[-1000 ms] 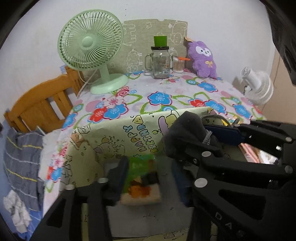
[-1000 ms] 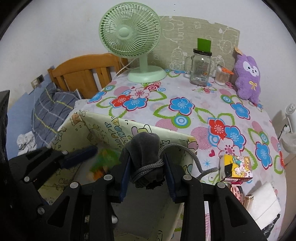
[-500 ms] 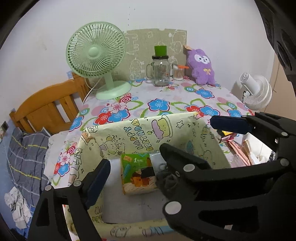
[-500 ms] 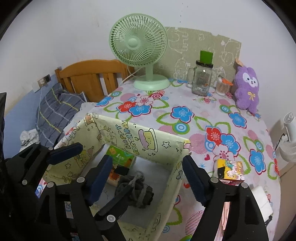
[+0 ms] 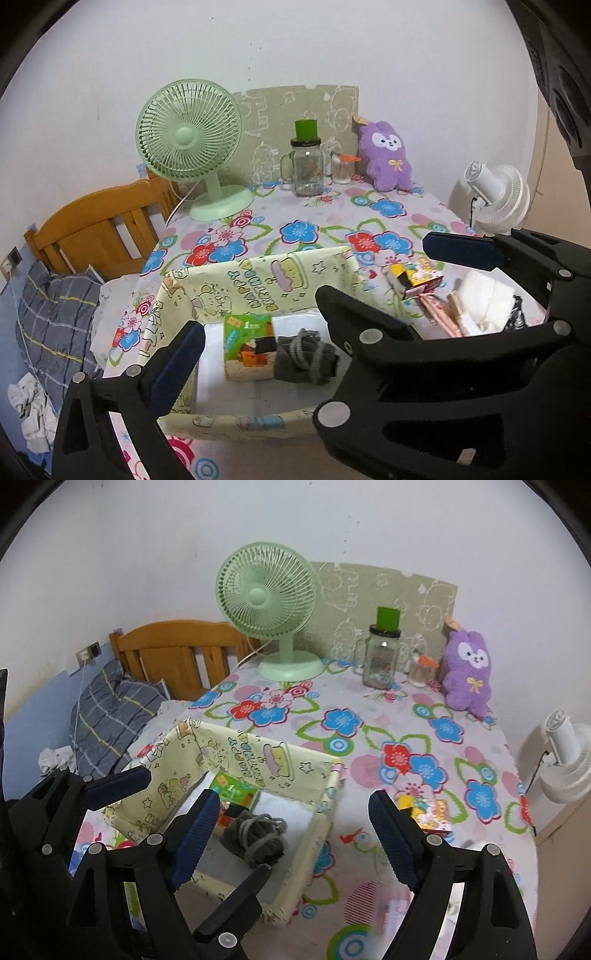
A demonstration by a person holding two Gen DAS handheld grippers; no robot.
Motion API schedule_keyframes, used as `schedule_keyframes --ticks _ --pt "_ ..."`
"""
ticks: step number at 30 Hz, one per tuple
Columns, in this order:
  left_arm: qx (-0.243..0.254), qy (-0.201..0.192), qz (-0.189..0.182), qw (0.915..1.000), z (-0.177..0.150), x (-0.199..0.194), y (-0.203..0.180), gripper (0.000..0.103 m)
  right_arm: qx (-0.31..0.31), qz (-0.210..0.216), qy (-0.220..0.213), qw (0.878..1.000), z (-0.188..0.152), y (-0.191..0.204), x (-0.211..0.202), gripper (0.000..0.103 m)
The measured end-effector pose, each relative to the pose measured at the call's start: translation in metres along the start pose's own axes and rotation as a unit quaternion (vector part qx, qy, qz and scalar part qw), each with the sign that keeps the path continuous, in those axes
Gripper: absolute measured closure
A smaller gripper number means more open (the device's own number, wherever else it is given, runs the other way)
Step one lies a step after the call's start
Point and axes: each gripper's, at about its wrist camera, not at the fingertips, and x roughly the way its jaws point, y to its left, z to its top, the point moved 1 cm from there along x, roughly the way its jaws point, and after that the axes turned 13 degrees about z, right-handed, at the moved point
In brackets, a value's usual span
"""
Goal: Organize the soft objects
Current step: 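Lower both tools into the fabric box and open them to release, then withdraw both tools from the box back toward the table items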
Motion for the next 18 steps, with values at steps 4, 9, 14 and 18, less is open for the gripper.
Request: schedule_keyframes --ticks 4,9,14,18 --pt "0.012 -0.023 0.008 0.9996 0.001 -0.016 -0.013 0.0 0.002 -0.009 -0.011 1.0 -0.003 -0.004 -0.017 0.018" --pt "0.009 -0.027 0.001 0.9996 0.003 -0.026 -0.023 0.0 0.004 -0.03 -0.023 0.999 -0.008 -0.01 -0.036 0.017" --pt "0.006 -0.031 -0.007 0.9995 0.005 -0.037 -0.036 0.0 0.01 -0.045 -0.04 0.998 -0.013 -0.019 -0.055 0.005" --pt "0.007 -0.035 -0.014 0.9993 0.007 -0.044 -0.046 0.0 0.017 -0.054 -0.048 0.997 -0.018 -0.027 -0.068 0.004"
